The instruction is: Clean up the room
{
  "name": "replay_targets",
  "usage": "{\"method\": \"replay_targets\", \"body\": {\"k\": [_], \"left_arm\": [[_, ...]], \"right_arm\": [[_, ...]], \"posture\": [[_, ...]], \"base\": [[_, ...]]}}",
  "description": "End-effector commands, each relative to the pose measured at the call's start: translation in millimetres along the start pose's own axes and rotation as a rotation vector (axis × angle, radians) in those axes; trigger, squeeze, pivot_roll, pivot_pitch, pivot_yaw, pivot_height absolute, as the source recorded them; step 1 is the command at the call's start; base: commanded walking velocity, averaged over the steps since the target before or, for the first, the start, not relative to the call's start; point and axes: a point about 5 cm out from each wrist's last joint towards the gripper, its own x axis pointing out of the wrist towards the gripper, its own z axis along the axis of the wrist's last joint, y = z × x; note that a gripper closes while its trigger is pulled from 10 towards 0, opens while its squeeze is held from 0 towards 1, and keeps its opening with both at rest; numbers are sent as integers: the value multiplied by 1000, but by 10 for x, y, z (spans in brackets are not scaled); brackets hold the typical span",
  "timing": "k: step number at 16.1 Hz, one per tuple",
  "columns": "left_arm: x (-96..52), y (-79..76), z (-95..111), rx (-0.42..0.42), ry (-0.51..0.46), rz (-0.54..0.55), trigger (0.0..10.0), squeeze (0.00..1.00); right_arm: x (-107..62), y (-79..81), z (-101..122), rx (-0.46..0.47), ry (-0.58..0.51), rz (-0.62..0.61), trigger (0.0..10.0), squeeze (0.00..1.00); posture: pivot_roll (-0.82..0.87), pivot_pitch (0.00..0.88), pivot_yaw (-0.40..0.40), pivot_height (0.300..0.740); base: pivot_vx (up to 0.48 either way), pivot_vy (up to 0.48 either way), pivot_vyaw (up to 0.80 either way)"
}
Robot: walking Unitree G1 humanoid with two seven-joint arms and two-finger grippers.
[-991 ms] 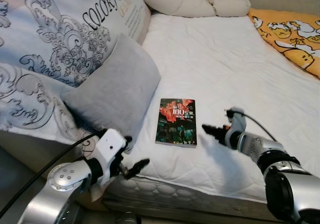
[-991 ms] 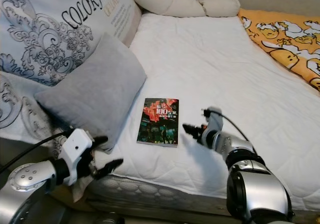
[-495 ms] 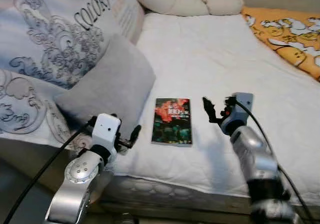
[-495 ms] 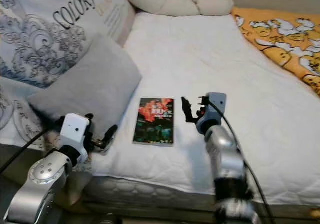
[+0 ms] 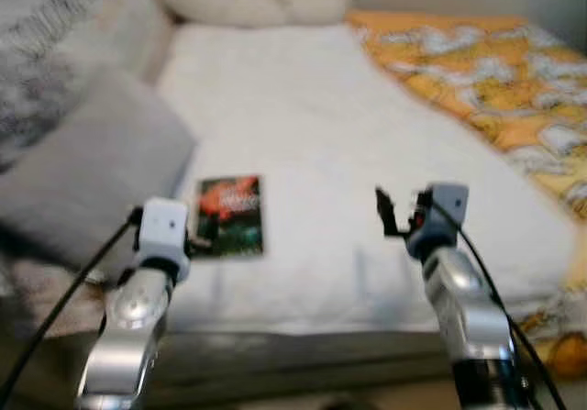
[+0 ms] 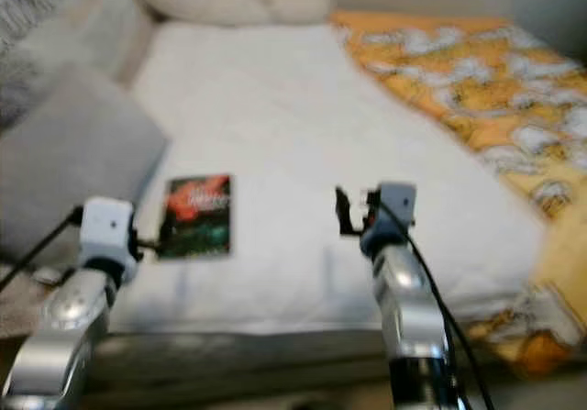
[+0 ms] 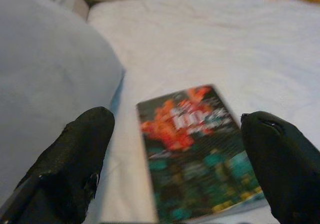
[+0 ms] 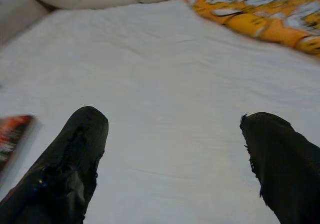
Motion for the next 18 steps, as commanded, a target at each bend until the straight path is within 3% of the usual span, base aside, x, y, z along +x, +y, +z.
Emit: {"method": "replay_targets", "body": {"k": [1,18], "left_arm": [[6,1,-2,-2,-3,25,10000,737],[92,-56,64,8,-50,47,10000,733]], "right_arm": [[-16,6,28,-31,-10,3,10000,1000],[-34,40,1,-41,19,-22,10000,1000]], "posture": [[70,0,-17,740],[62,0,-5,740]], "base": [[0,-416,0],[0,-401,0]]}}
